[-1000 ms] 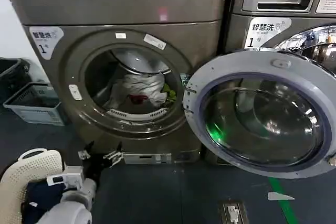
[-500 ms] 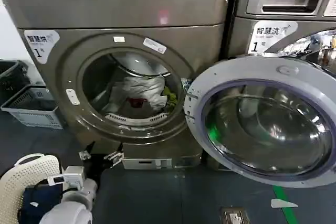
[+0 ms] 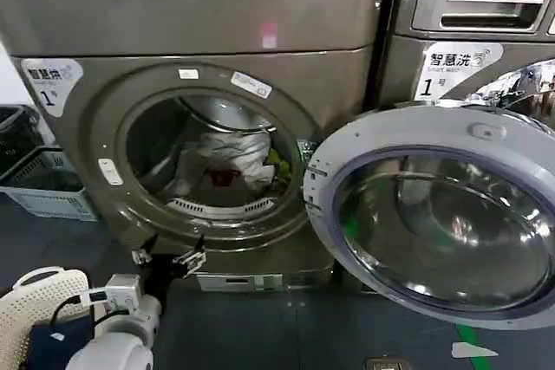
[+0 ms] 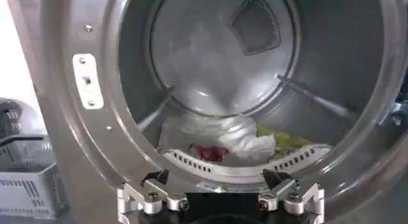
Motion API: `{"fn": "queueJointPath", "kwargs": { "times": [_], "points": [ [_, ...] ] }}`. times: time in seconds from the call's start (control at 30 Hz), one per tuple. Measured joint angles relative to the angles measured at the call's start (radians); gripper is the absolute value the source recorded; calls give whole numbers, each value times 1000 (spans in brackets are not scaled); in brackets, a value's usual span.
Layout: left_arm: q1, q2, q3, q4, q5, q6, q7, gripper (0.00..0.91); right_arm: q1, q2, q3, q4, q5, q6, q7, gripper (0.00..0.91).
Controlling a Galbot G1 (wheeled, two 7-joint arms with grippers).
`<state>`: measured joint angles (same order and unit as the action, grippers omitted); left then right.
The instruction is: Grasp the clothes from the dryer.
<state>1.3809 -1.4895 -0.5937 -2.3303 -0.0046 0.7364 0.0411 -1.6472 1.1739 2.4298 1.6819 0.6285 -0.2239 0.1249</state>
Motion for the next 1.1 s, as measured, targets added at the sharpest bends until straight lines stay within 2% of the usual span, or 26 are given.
{"fn": "queueJointPath", "kwargs": {
  "times": [1.1],
  "points": [
    [-25,4,7,30,7,0,-1,907,-7,-14,-15,2,-2,2,0,907]
  ]
}}
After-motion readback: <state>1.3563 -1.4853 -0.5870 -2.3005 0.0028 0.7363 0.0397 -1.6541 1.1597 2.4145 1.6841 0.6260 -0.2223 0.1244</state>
